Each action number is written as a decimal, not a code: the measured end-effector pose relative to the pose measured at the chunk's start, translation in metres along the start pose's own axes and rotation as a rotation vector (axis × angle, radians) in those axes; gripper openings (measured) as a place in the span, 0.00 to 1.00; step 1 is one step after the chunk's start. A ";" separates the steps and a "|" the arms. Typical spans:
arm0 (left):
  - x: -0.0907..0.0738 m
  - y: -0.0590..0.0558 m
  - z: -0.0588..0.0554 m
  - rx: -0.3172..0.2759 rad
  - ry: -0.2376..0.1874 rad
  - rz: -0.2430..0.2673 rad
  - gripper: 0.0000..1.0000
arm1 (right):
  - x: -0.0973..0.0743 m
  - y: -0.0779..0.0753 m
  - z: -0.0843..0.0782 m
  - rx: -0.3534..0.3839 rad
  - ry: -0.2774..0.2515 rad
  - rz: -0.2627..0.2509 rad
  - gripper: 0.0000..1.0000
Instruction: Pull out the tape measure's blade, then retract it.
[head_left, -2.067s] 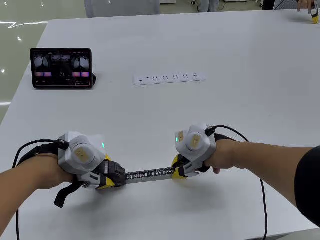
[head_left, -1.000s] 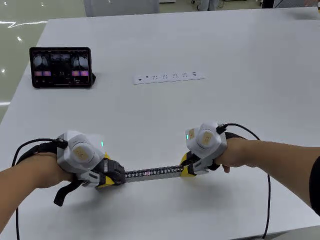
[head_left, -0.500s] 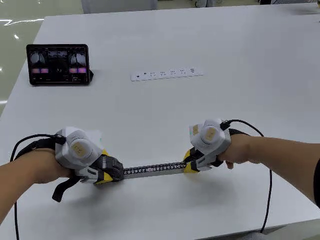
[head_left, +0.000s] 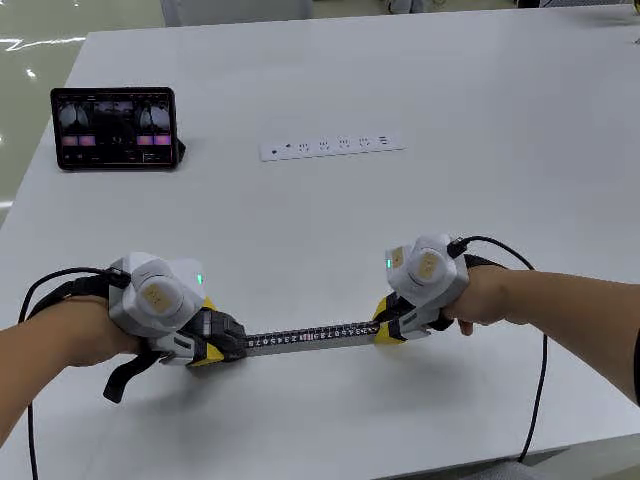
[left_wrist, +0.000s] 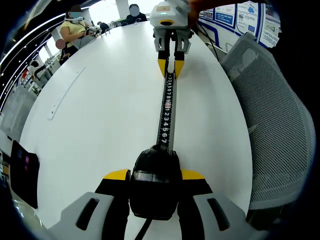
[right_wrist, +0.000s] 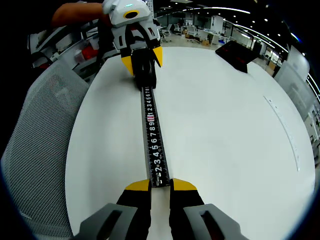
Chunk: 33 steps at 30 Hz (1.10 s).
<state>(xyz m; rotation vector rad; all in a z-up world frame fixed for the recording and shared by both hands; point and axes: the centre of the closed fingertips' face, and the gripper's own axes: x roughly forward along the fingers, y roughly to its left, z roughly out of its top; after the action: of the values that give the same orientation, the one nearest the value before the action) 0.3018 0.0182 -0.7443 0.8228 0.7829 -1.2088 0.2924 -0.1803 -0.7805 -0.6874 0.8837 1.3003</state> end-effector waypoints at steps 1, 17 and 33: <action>0.000 0.000 0.000 0.000 0.000 0.000 0.32 | -0.001 0.000 -0.001 0.001 0.000 -0.001 0.09; 0.000 0.000 0.000 0.000 0.002 0.001 0.32 | -0.006 -0.001 -0.010 0.013 0.009 -0.006 0.09; 0.000 0.000 -0.001 -0.001 0.003 0.001 0.32 | -0.013 -0.003 -0.020 0.028 0.011 -0.015 0.09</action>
<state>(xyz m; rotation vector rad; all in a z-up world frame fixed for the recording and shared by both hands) 0.3013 0.0186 -0.7451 0.8242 0.7859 -1.2060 0.2911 -0.2047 -0.7800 -0.6790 0.9025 1.2697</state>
